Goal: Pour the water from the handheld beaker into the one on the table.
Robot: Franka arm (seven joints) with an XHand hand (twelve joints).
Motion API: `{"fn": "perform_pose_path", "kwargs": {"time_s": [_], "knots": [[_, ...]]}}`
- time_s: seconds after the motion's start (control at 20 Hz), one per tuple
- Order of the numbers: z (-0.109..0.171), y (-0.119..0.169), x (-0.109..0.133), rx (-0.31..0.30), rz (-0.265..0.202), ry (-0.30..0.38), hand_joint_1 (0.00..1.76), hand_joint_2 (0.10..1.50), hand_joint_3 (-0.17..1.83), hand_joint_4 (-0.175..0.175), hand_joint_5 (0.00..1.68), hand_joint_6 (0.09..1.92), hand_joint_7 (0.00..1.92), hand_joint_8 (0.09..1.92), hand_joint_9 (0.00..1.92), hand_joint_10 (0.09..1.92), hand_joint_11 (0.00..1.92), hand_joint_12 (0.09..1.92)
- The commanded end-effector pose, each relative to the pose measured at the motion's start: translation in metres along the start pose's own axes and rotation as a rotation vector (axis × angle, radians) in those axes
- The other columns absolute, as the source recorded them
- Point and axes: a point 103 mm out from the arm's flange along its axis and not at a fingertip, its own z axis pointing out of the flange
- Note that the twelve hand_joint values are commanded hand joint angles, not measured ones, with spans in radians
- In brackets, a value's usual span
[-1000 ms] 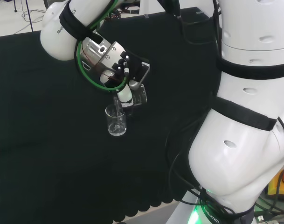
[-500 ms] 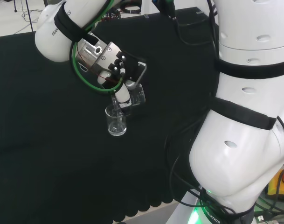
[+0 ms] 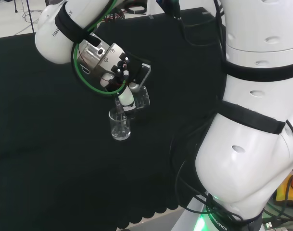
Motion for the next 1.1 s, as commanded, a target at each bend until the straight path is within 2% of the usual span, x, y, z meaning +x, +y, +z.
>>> {"fn": "perform_pose_path", "kwargs": {"time_s": [0.05, 0.35, 0.7, 0.95, 1.1], "knots": [[0.0, -0.002, -0.001, -0.006, -0.004, 0.005, 1.16, 0.76, 0.54, -0.041, 1.17, 0.81, 1.67, 0.29, 1.82, 0.09, 1.48, 0.57], [0.0, -0.002, 0.0, -0.008, -0.01, 0.007, 1.16, 0.76, 0.54, -0.041, 1.17, 0.81, 1.67, 0.3, 1.82, 0.09, 1.48, 0.57], [0.005, -0.004, -0.006, -0.05, -0.032, 0.053, 1.16, 0.77, 0.54, -0.041, 1.17, 0.81, 1.67, 0.3, 1.81, 0.09, 1.47, 0.56], [0.013, -0.006, -0.017, -0.117, -0.068, 0.112, 1.16, 0.77, 0.54, -0.042, 1.17, 0.81, 1.67, 0.3, 1.81, 0.09, 1.46, 0.56], [0.021, -0.007, -0.026, -0.171, -0.11, 0.179, 1.16, 0.77, 0.54, -0.042, 1.17, 0.81, 1.67, 0.3, 1.81, 0.09, 1.46, 0.56]]}}
